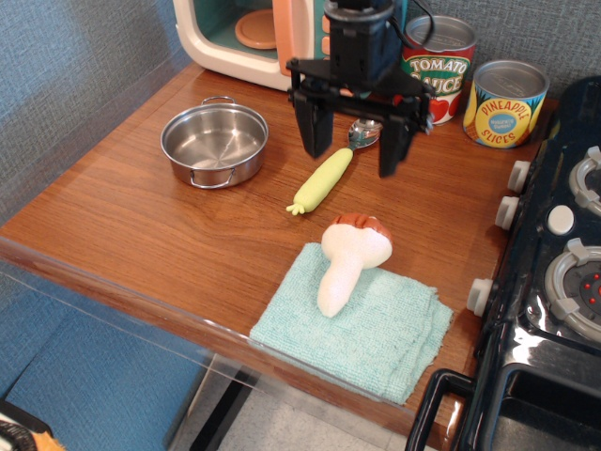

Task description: Move the yellow spoon to the left of the silver pot.

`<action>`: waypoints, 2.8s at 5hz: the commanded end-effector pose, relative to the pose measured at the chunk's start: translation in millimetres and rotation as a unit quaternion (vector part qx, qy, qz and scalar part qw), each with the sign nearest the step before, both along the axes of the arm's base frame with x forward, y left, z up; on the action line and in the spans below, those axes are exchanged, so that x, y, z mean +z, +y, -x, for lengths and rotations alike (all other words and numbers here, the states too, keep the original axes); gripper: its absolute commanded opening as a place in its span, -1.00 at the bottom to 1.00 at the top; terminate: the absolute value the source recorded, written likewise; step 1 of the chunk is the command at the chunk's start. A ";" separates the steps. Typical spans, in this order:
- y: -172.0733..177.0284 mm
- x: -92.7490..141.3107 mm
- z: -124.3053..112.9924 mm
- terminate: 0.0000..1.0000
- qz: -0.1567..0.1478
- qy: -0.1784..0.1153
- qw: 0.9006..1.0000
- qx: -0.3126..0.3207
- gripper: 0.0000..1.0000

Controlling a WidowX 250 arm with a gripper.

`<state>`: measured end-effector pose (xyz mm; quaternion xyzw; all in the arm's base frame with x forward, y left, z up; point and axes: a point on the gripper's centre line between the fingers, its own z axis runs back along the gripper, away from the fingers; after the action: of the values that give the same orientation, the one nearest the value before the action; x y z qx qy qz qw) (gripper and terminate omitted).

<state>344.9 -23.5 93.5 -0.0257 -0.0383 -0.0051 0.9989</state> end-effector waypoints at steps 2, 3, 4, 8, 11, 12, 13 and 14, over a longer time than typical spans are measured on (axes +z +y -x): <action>41.8 -26.0 -54.2 -1.00 -0.035 -0.044 0.998 0.029 1.00; 35.5 -41.4 -52.6 -1.00 -0.051 -0.037 0.998 0.016 1.00; 34.7 -53.7 -50.7 -1.00 -0.063 -0.032 0.997 0.015 1.00; 29.3 -77.8 -39.4 -1.00 -0.051 -0.008 0.998 0.022 -1.00; 73.4 35.4 1.0 -1.00 -0.017 -0.088 0.996 0.027 -1.00; 118.8 33.7 27.7 -1.00 -0.046 -0.050 0.998 0.004 -1.00; 160.1 18.5 40.7 -1.00 -0.065 -0.008 0.998 -0.010 -1.00; 188.9 6.5 46.3 -1.00 -0.085 0.005 0.996 -0.036 -1.00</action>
<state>289.4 158.5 76.7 0.0438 -0.0044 -0.0439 0.9981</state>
